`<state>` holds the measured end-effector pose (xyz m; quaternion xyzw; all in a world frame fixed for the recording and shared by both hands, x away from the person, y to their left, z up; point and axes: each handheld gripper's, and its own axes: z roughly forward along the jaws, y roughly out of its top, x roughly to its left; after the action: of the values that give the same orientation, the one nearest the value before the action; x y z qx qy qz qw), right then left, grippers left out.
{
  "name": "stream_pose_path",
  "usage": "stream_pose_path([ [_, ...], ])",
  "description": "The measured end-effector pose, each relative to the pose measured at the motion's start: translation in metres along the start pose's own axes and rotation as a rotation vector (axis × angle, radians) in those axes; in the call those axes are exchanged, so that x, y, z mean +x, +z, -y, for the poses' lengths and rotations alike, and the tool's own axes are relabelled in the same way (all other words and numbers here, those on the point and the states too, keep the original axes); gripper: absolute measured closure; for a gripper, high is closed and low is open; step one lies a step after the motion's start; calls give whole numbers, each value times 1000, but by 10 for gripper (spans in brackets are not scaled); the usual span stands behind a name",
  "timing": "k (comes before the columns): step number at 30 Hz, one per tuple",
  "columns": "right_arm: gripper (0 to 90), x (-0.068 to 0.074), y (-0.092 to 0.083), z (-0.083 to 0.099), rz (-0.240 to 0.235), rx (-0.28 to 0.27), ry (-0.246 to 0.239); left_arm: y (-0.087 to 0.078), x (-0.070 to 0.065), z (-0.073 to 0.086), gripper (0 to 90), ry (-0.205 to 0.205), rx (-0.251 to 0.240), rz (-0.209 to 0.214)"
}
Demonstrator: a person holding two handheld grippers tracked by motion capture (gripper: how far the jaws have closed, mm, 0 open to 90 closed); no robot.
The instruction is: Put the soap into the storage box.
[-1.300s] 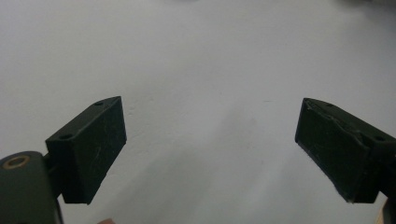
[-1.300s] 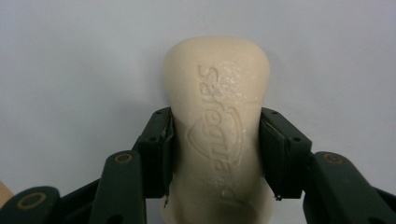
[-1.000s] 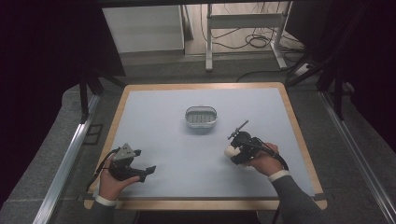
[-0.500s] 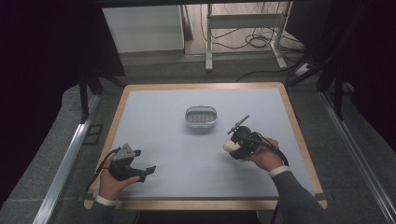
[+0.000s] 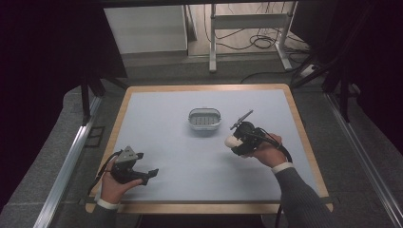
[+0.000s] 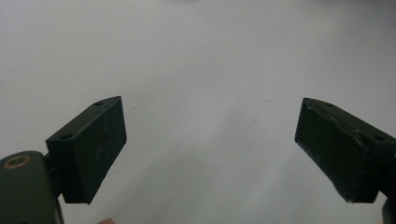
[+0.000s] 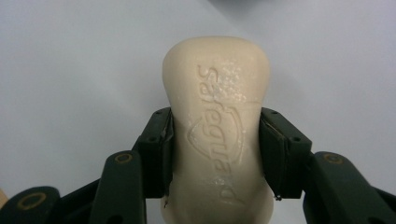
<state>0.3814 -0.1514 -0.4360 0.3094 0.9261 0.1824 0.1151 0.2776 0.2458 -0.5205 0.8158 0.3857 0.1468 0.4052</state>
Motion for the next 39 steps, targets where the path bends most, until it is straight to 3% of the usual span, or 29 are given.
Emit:
stream_pose_path([
  [12, 490, -7, -3, -17, -20, -45, 0, 1, -1, 0, 95, -4, -4, 1],
  [39, 490, -17, 0, -54, -33, -74, -32, 1, -1, 0, 94, -2, 3, 3],
])
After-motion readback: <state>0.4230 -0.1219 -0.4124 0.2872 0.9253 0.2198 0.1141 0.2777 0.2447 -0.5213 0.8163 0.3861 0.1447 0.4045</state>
